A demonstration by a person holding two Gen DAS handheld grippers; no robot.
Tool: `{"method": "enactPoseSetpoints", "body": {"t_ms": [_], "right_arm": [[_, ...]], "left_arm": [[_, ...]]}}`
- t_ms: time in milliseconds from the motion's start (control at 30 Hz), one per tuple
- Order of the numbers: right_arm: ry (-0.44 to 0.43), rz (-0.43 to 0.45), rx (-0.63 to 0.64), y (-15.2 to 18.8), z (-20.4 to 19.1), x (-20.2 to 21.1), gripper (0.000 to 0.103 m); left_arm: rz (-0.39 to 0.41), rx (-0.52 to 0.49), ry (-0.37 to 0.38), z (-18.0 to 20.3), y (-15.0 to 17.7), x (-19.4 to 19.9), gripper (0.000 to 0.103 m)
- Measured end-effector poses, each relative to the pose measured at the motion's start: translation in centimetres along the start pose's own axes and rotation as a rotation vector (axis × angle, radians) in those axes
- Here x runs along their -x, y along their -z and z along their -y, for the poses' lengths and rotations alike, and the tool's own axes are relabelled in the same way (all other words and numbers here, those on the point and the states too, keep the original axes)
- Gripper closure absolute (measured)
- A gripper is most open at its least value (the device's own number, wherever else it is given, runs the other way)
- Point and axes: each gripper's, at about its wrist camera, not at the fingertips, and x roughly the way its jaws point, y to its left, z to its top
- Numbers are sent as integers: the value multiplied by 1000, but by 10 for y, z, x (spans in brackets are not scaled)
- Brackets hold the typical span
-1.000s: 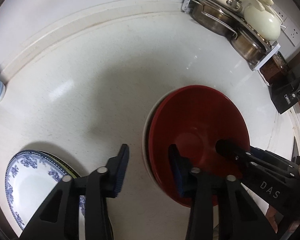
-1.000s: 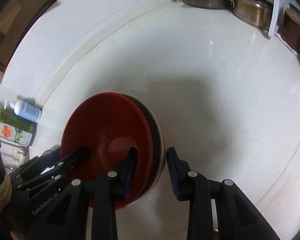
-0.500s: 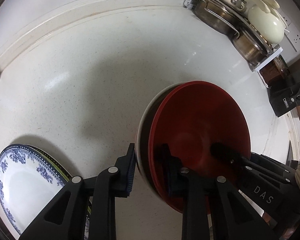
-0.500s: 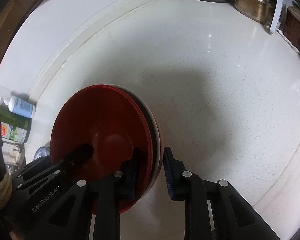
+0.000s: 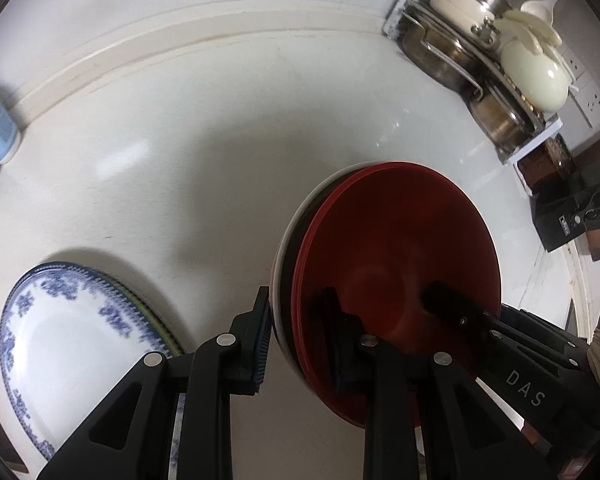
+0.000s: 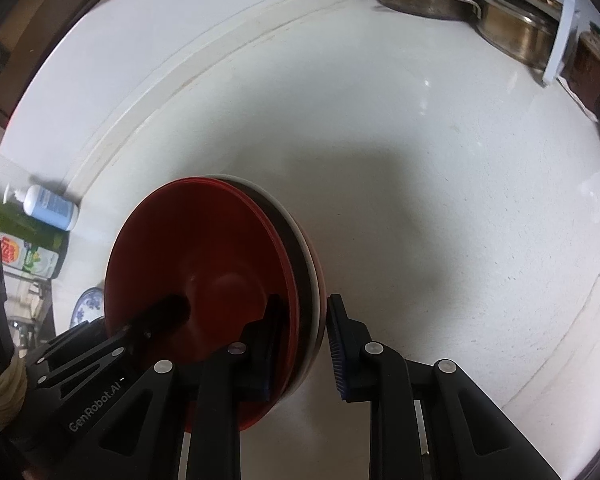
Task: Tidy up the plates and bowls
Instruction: 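Lift the nested bowls with both tools and carry them over the blue-and-white plate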
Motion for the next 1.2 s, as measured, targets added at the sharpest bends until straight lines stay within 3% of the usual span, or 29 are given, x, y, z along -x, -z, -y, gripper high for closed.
{"method": "enactPoseSetpoints", "body": {"t_ms": [667, 1200], "right_arm": [[-60, 59, 231, 19, -89, 34, 79], [-142, -11, 384, 52, -156, 17, 79]], "left_arm": [[124, 167, -39, -73, 38, 72, 78], [142, 320, -121, -136, 83, 100, 78]]}}
